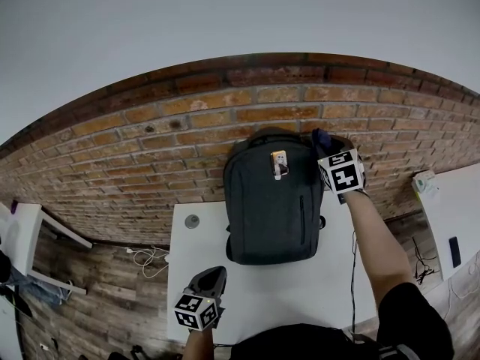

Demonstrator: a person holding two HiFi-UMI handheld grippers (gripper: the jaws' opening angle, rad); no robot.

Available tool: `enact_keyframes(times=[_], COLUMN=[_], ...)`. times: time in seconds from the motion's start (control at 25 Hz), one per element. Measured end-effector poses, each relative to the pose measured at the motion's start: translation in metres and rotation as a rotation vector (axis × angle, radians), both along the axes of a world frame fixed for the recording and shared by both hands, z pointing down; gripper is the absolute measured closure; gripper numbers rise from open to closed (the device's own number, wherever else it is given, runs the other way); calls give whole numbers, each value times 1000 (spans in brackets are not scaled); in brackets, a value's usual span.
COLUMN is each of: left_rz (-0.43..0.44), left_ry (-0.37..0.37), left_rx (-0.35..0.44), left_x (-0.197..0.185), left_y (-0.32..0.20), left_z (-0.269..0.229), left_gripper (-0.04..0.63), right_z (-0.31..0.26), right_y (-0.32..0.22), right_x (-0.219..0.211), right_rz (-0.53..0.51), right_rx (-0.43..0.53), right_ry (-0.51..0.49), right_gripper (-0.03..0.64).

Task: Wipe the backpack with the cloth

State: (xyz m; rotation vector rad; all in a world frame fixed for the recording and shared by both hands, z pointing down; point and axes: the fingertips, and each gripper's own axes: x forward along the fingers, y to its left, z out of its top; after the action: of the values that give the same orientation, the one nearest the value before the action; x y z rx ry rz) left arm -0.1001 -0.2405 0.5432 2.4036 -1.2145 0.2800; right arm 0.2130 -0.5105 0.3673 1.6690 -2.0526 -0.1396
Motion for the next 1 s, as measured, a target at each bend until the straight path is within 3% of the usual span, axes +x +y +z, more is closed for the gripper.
enact_keyframes(times=[0.48, 0.68, 1.0], left_rz=[-8, -43, -93], left_ry=[1, -8, -17], left_rx=[-5, -15, -21], left_x=[-9, -26, -43], left_y=[-2, 4, 14], left_z=[1, 3, 2], left_gripper=[598, 598, 598], right_z=[-10, -13, -18], right_y=[-24, -28, -26], right_x=[-52, -64, -121], right_rz=[-38, -18, -98], right_rx=[-49, -12, 31], right_ry=[-68, -41, 4], right_gripper=[515, 515, 515])
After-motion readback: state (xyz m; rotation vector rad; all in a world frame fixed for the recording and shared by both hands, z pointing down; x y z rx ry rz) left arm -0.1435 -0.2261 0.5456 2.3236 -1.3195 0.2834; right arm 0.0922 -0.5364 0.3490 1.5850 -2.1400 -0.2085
